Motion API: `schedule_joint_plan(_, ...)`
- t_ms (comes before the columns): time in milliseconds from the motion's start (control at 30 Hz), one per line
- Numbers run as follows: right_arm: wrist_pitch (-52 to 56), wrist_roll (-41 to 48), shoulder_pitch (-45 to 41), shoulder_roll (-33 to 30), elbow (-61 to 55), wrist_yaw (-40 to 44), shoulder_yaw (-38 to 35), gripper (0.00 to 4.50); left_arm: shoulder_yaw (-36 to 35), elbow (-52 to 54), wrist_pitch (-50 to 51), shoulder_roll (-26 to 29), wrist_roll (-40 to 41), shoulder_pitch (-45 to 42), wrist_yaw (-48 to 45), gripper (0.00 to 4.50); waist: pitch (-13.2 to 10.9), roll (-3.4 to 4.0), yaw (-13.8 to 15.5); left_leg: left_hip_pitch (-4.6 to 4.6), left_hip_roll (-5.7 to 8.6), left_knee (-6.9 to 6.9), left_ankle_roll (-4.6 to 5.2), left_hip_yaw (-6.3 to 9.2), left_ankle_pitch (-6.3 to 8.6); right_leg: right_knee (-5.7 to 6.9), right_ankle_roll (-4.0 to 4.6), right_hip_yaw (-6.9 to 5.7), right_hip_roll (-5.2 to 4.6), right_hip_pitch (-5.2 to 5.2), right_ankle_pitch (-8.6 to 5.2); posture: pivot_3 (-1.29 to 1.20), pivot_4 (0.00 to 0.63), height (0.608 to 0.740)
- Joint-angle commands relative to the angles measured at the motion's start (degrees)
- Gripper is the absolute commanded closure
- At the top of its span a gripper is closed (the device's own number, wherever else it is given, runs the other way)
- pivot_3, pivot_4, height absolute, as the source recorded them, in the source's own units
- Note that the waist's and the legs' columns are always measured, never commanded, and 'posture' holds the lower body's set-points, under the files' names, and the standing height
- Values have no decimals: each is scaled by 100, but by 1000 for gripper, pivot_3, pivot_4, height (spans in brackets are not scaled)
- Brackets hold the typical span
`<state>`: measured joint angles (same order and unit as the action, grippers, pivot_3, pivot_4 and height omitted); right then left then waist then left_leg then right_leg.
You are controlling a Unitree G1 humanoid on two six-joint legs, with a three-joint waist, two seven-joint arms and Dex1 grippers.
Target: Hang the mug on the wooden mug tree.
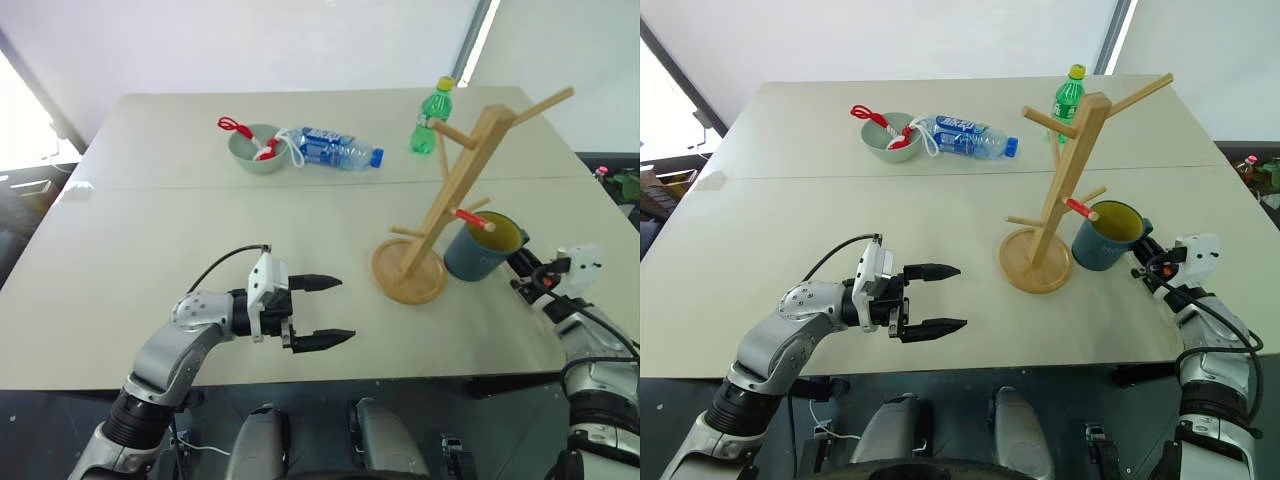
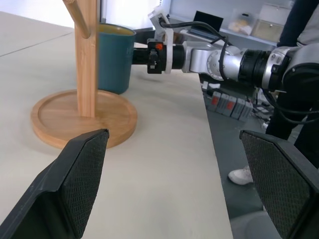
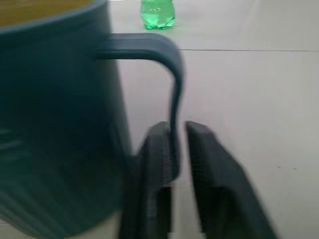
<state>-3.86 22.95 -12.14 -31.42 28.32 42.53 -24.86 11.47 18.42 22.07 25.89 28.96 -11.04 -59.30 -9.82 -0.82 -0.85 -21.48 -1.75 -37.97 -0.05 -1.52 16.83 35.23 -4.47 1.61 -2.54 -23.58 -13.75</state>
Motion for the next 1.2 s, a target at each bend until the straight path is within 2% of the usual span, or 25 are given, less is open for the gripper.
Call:
schedule_joint_plan(33,-37,131,-7,-8,-183,36,-61,4463,-69,172,-19,26,82,-44,25,0,0,1,1,0,0,0,0,0,0,0,0,0,-1,0,0,0,150,740)
schedule_joint_plan(133,-96,71,110,-8,-340,-39,-59,4463,-62,188,-32,34,78,-25,32,0,0,1,1,0,0,0,0,0,0,0,0,0,-1,0,0,0,150,740)
schedule_joint_plan(267,-284,-162,727,-121,-1096,-218,-105,4463,-63,214,-65,58,70,33,25,0,1,2,20,-2,0,1,0,2,0,0,-1,-2,0,0,-1,0,150,740)
schedule_joint_plan(433,-236,-421,2433,-430,-3547,-135,-269,4463,-36,39,-137,74,61,-38,-108,0,0,14,29,-5,3,4,2,6,1,-1,-9,-2,-5,0,-7,0,150,740)
schedule_joint_plan(700,487,-639,3335,-664,-5826,-446,-291,4463,58,-477,-311,-13,-8,-415,-432,0,-6,2,13,9,-5,-6,-2,3,0,1,-20,-4,1,0,-12,0,150,740)
schedule_joint_plan(900,962,-626,3273,-554,-6686,-745,-325,4463,82,-693,-430,-54,-48,-537,-560,0,-6,1,25,-9,-2,-4,0,2,1,-5,-2,-6,-6,-8,-2,0,150,740)
schedule_joint_plan(1200,252,-685,3587,-388,-6579,-439,-601,4463,63,-807,-520,-78,-90,-591,-640,0,-8,-3,29,-13,2,-4,3,4,3,-9,-4,-6,-7,-7,-4,0,150,740)
